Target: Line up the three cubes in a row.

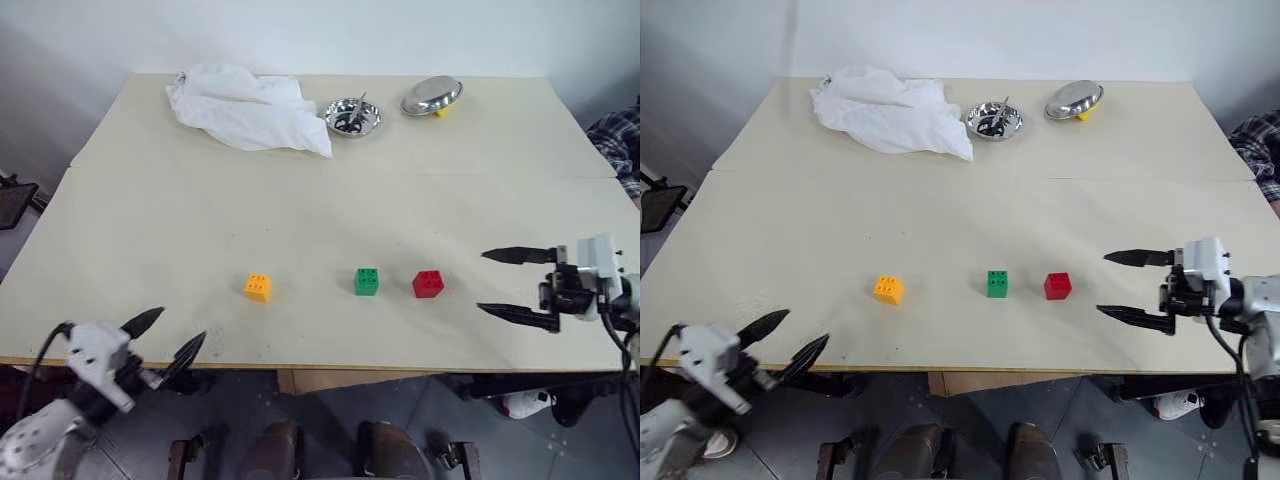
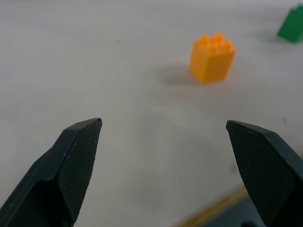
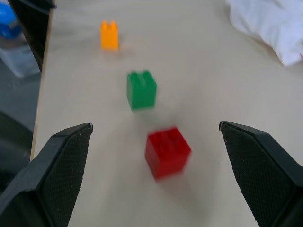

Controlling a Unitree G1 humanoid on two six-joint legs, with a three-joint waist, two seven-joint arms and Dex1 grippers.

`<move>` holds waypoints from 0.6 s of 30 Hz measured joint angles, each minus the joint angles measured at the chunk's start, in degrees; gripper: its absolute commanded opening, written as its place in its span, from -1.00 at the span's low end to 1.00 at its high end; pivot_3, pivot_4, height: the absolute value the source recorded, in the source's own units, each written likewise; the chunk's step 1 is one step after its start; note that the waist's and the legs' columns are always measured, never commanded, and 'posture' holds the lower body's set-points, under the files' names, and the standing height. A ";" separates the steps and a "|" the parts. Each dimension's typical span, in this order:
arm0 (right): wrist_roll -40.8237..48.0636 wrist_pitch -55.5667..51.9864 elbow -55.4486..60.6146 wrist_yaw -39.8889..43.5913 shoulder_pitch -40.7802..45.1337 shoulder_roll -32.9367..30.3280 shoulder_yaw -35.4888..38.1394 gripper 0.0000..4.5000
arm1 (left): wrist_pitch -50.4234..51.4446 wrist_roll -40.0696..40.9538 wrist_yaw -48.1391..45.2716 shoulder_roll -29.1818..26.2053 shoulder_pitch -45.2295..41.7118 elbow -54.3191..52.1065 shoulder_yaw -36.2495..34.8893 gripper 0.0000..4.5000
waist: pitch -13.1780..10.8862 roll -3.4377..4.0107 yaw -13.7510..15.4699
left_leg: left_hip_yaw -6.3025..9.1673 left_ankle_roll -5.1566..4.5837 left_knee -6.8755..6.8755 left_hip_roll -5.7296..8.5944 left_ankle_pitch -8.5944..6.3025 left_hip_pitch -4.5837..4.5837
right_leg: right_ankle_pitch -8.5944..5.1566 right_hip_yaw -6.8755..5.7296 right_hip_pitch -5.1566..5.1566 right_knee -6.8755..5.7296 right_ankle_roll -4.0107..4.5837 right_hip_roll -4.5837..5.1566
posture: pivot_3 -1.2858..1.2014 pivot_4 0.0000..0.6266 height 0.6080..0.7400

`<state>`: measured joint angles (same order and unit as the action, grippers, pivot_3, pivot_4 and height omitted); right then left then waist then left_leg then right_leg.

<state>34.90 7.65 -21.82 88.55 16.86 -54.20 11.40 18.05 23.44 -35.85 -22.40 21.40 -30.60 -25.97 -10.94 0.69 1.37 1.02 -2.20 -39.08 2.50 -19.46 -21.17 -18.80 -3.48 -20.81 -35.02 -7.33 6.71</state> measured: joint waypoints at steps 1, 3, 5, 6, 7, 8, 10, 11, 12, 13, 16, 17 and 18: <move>0.38 0.30 -1.03 0.02 -0.35 -0.93 0.01 1.00 | 2.26 -0.50 2.92 0.87 -2.28 -1.30 2.43 0.99 | 0.01 0.02 0.01 | 0.00 0.00 -0.01 0.00 0.00 0.02 | 0.00 0.00 0.01 -0.01 0.00 -0.02 | 0.03 -0.52 1.00; 0.76 0.69 -1.40 0.06 -0.82 -1.58 -0.04 1.00 | 5.67 -0.97 7.17 2.37 -5.78 -3.06 5.94 0.99 | 0.02 0.03 -0.05 | -0.01 0.01 -0.02 -0.04 0.00 0.03 | 0.00 -0.01 0.02 -0.02 0.00 -0.06 | 0.03 -0.52 1.00; 1.41 1.00 -1.29 0.09 -2.77 -2.32 -0.02 1.00 | 9.64 -2.03 11.43 3.32 -9.14 -4.12 9.53 0.99 | 0.04 0.07 -0.11 | -0.03 0.05 -0.02 -0.08 -0.01 0.03 | 0.00 -0.02 0.00 -0.05 0.00 -0.12 | 0.03 -0.52 1.00; 1.96 1.06 -1.14 0.10 -4.08 -2.63 0.00 1.00 | 11.32 -2.64 13.20 3.73 -10.50 -4.44 11.41 0.99 | 0.05 0.08 -0.10 | -0.04 0.06 -0.02 -0.09 -0.01 0.03 | 0.00 -0.02 0.00 -0.05 0.00 -0.14 | 0.03 -0.52 1.00; 2.50 1.06 -0.80 0.11 -5.49 -2.86 0.06 1.00 | 13.23 -3.26 15.05 4.35 -12.00 -4.51 13.63 0.99 | 0.05 0.09 -0.04 | -0.04 0.05 -0.02 -0.09 -0.01 0.03 | 0.00 -0.03 0.00 -0.06 0.00 -0.14 | 0.03 -0.52 1.00; 2.87 1.05 -0.40 0.11 -6.31 -2.91 0.14 1.00 | 14.33 -3.66 16.15 4.87 -12.84 -4.50 14.97 0.99 | 0.05 0.09 -0.06 | -0.06 0.05 -0.02 -0.09 -0.01 0.02 | 0.00 -0.03 -0.01 -0.05 -0.01 -0.14 | 0.03 -0.52 1.00; 3.33 0.87 0.87 0.11 -7.49 -2.98 0.36 1.00 | 16.50 -4.59 18.23 5.58 -14.11 -4.49 17.63 0.99 | 0.05 0.09 -0.10 | -0.07 0.06 -0.03 -0.09 -0.01 0.03 | 0.00 -0.02 0.00 -0.03 0.00 -0.15 | 0.03 -0.52 1.00; 3.59 0.61 1.75 0.11 -8.05 -3.08 0.55 1.00 | 17.62 -5.05 19.40 5.90 -14.62 -4.49 18.63 0.99 | 0.05 0.09 -0.06 | -0.07 0.06 -0.04 -0.09 -0.01 0.03 | 0.00 -0.02 0.01 -0.02 -0.01 -0.15 | 0.03 -0.52 1.00; 3.67 0.02 2.78 0.11 -8.61 -3.10 0.99 1.00 | 19.12 -5.82 20.83 6.16 -15.13 -4.47 19.68 0.99 | 0.05 0.09 0.04 | -0.05 0.07 -0.04 -0.09 0.00 0.04 | 0.00 -0.03 0.03 -0.02 -0.01 -0.15 | 0.03 -0.52 1.00; 3.71 -0.35 3.44 0.11 -8.86 -3.10 1.33 1.00 | 19.86 -6.13 21.59 6.23 -15.31 -4.42 20.18 0.99 | 0.05 0.08 0.07 | -0.05 0.07 -0.04 -0.09 0.00 0.03 | 0.00 -0.03 0.02 -0.01 -0.01 -0.15 | 0.03 -0.52 1.00; 4.07 -1.75 5.86 0.08 -10.25 -3.10 2.85 1.00 | 20.56 -7.74 23.32 6.56 -16.49 -3.70 21.78 0.71 | 0.05 0.08 0.15 | -0.04 0.07 -0.04 -0.09 0.00 0.03 | 0.00 -0.03 0.06 0.04 0.00 -0.15 | 0.03 -0.52 1.00; 4.12 -2.13 6.84 0.05 -10.70 -3.09 2.99 1.00 | 20.46 -8.04 23.71 6.78 -16.71 -3.20 22.16 0.59 | 0.05 0.09 0.22 | -0.03 0.08 -0.04 -0.08 -0.01 0.04 | 0.00 -0.03 0.06 0.04 -0.01 -0.15 | 0.03 -0.52 1.00; 4.12 -2.55 7.48 0.03 -10.95 -3.09 3.01 1.00 | 20.46 -8.09 23.81 6.97 -16.73 -2.85 22.30 0.45 | 0.05 0.08 0.23 | -0.03 0.08 -0.04 -0.08 -0.01 0.03 | 0.00 -0.03 0.06 0.06 -0.01 -0.15 | 0.03 -0.52 1.00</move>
<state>39.02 5.10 -14.34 88.58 5.91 -57.29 14.41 38.51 15.36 -12.04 -15.43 4.67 -33.45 -3.67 -10.90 0.77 1.60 0.99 -2.12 -39.13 2.42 -19.46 -21.14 -18.79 -3.51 -20.75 -34.96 -7.33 6.57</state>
